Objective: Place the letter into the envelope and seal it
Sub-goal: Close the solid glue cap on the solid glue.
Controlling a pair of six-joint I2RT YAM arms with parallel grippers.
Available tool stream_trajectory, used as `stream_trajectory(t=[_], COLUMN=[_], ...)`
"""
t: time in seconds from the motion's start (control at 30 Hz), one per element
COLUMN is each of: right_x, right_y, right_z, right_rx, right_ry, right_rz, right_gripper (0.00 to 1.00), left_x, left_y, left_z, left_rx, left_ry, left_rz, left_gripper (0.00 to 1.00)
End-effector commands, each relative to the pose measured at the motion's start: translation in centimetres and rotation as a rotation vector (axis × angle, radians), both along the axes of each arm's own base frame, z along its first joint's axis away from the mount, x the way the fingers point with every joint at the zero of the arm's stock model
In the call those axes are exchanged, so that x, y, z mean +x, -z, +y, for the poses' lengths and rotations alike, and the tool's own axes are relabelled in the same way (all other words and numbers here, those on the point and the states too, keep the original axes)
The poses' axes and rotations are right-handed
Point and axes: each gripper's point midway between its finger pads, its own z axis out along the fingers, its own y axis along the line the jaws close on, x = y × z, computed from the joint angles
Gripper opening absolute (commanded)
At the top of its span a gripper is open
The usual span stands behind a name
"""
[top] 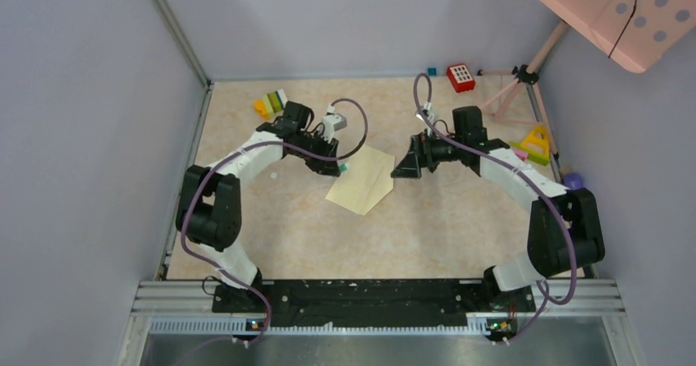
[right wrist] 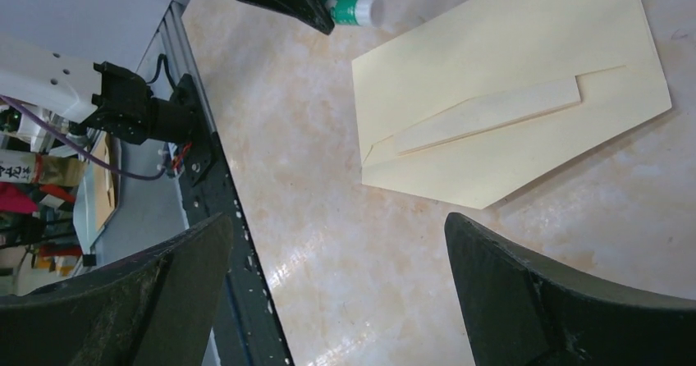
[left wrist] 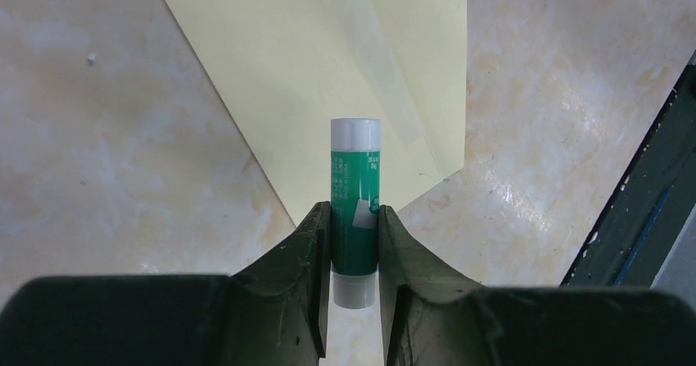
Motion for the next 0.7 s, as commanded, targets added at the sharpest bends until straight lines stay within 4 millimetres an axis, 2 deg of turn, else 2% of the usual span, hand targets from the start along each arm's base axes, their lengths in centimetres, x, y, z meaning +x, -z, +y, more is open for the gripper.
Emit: stream_trajectory(t=[0.0, 0.17, 0.33, 0.43, 0.5, 0.6, 0.67], right_x=[0.5, -0.4, -1.4, -1.9, -2.4, -3.1, -3.3], right_y=[-1.6, -2.3, -2.1, -2.3, -2.2, -2.4, -2.3], right_z=[0.9, 2.2, 2.9, 3.1, 3.3, 3.5, 3.7], right_rx=[0.076, 0.152, 0.202, 0.219, 0.240, 0.274, 0.283], right_ry=[-0.028, -0.117, -0.184, -0.204, -0.220, -0.250, -0.256], right_rz=[-0.008, 0.181, 0.319, 0.331, 0.355, 0.382, 0.399], right_gripper=[0.98, 0.90, 0.81, 0.77, 0.70, 0.66, 0.59], left_x=[-0.7, -2.8, -6.5, -6.8, -6.5, -6.0, -6.0], left_y=[-0.8, -2.5, -3.9, -5.1, -5.8, -6.0, -6.0], left_z=[-0.3, -2.0, -5.5, -7.0, -7.6, -8.1, -8.4], left_rx=[-0.033, -0.046, -0.043, -0.063, -0.077, -0.076, -0.077], left_ry=[0.037, 0.151, 0.312, 0.332, 0.325, 0.308, 0.303], left_rz=[-0.048, -0.160, -0.256, -0.295, -0.301, -0.305, -0.303], left_gripper=[0.08, 0.08, 0.08, 0.08, 0.08, 0.08, 0.08])
